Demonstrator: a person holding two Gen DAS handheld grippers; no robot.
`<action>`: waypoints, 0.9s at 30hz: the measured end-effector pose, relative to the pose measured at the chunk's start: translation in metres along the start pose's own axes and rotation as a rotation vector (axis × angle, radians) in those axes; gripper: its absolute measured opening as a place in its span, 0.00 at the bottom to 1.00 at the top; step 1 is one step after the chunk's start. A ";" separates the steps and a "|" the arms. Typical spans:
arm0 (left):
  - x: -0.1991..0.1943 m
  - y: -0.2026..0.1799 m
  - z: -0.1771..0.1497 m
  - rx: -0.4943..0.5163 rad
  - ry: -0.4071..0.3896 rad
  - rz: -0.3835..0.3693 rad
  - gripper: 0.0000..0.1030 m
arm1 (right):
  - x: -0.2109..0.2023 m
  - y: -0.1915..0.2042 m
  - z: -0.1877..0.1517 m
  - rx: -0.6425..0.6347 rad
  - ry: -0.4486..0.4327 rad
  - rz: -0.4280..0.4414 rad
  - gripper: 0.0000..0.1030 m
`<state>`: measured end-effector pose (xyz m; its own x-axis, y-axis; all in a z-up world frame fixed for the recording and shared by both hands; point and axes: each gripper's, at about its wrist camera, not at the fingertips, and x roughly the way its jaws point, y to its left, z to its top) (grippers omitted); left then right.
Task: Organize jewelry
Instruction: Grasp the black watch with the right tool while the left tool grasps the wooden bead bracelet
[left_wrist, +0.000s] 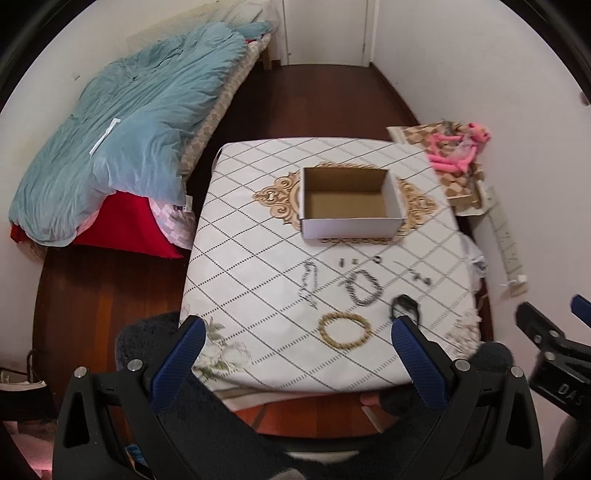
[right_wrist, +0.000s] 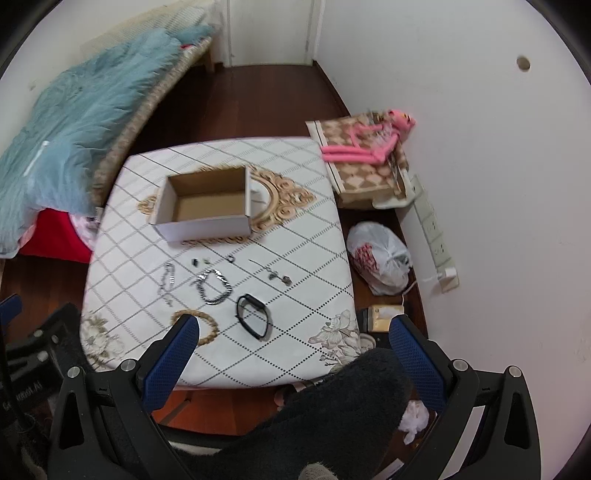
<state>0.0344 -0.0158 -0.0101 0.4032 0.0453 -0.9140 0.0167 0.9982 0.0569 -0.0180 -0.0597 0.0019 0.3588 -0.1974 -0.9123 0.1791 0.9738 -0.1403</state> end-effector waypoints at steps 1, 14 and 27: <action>0.009 0.001 0.001 0.002 0.001 0.012 1.00 | 0.011 -0.001 0.002 0.009 0.006 -0.001 1.00; 0.155 -0.011 -0.009 0.064 0.202 0.067 1.00 | 0.180 0.006 -0.012 0.013 0.252 -0.014 0.96; 0.211 -0.007 -0.033 0.039 0.330 0.047 0.99 | 0.240 0.027 -0.033 -0.026 0.322 0.030 0.66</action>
<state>0.0887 -0.0124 -0.2166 0.0862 0.1074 -0.9905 0.0424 0.9929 0.1114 0.0428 -0.0772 -0.2340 0.0545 -0.1263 -0.9905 0.1480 0.9820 -0.1171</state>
